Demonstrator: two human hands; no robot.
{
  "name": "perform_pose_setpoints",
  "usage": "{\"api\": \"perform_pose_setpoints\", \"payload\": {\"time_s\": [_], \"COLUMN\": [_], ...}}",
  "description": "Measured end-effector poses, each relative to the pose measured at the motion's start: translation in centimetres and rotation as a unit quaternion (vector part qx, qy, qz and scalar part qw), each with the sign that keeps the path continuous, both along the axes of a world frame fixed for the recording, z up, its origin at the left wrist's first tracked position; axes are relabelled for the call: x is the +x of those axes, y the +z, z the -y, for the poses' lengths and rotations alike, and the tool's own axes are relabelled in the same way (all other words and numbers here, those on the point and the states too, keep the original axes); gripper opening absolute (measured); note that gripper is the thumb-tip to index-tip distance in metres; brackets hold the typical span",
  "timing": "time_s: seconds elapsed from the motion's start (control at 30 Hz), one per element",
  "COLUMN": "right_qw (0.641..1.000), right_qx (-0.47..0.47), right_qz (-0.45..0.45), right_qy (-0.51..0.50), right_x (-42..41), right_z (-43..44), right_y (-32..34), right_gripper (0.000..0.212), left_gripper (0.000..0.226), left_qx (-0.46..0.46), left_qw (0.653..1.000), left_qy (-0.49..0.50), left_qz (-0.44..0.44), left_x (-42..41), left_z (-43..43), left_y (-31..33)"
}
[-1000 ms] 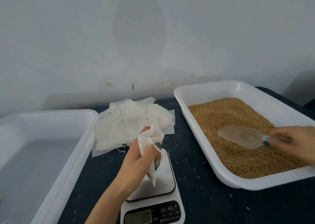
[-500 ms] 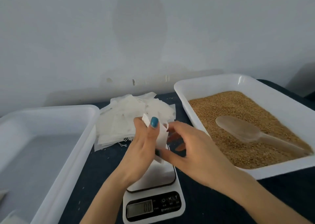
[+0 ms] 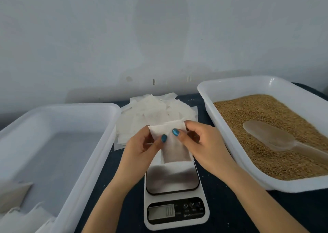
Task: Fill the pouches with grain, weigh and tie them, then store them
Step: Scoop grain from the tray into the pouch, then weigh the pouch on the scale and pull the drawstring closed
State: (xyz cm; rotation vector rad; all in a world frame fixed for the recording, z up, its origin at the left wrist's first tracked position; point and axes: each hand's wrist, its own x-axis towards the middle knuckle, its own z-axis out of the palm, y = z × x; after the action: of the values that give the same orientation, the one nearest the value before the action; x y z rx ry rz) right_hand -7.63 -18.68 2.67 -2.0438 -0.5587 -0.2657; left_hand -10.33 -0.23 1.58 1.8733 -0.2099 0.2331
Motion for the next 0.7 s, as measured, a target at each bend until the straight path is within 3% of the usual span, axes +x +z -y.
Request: {"api": "perform_pose_setpoints", "payload": {"time_s": [0.07,0.13,0.3,0.43,0.5,0.7], "right_qw": [0.999,0.998,0.996,0.998,0.999,0.999], "right_qx": [0.023,0.032,-0.083,-0.049,-0.038,0.01], "right_qz": [-0.015,-0.038,-0.021,0.04,0.032,-0.027], "right_qy": [0.023,0.034,0.003,-0.017,-0.02,-0.031], "right_x": [0.1,0.3,0.8,1.2,1.3,1.3], "right_z": [0.1,0.3,0.7,1.1,1.2,1.3], "right_y": [-1.0,-2.3,-5.3,-5.2,-5.1,-5.1], "right_gripper": [0.036,0.034,0.018,0.036,0.034,0.048], "left_gripper": [0.01,0.013,0.012,0.021,0.026,0.036], "left_qx": [-0.007,0.045,0.207,0.121,0.085,0.102], "left_qw": [1.0,0.999,0.976,0.991,0.994,0.991], "left_qy": [0.009,0.02,0.045,0.035,0.04,0.065], "left_qz": [-0.008,-0.023,-0.041,-0.046,-0.059,-0.051], "left_x": [0.1,0.0,0.0,0.5,0.7,1.2], "left_z": [-0.4,-0.6,-1.1,-0.8,-0.6,-0.8], "left_y": [-0.5,-1.2,-3.1,-2.9,-2.8,-3.4]}}
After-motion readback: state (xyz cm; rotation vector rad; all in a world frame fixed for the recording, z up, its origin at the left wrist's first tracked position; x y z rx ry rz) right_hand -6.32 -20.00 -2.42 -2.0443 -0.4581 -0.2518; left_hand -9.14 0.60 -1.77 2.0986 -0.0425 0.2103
